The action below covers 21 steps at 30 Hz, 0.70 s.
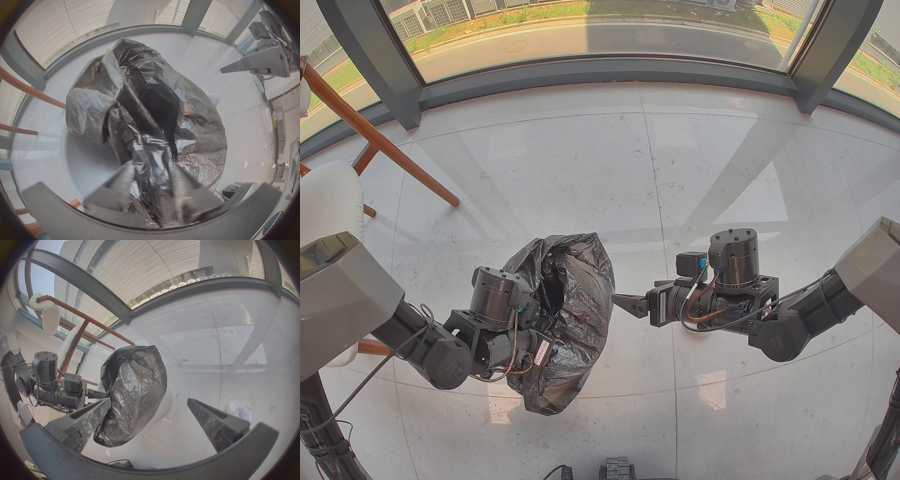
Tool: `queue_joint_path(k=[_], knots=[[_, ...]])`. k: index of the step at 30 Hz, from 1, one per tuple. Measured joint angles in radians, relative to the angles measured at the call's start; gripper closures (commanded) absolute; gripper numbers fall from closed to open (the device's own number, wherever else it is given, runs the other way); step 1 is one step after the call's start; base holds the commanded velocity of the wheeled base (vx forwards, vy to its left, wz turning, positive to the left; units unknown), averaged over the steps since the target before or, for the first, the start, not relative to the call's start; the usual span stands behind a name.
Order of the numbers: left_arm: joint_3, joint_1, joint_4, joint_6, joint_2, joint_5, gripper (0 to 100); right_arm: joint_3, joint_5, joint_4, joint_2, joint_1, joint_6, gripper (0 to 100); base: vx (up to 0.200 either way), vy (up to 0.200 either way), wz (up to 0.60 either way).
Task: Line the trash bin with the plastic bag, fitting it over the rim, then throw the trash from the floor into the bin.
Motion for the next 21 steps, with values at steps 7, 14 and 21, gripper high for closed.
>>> queue_joint_path(k=[7, 14, 21], knots=[[-0.01, 0.006, 0.001, -0.001, 0.013, -0.004, 100, -0.008, 0.001, 0.0, 0.0, -0.003, 0.0, 0, 0.0, 0.0, 0.0], [-0.006, 0.006, 0.009, -0.01, -0.038, -0.008, 100, -0.006, 0.001, 0.0, -0.001, -0.002, 0.001, 0, 0.0, 0.0, 0.0], [0.007, 0.026, 0.015, -0.017, -0.134, -0.009, 100, -0.006, -0.003, 0.0, 0.001, -0.001, 0.0, 0, 0.0, 0.0, 0.0]])
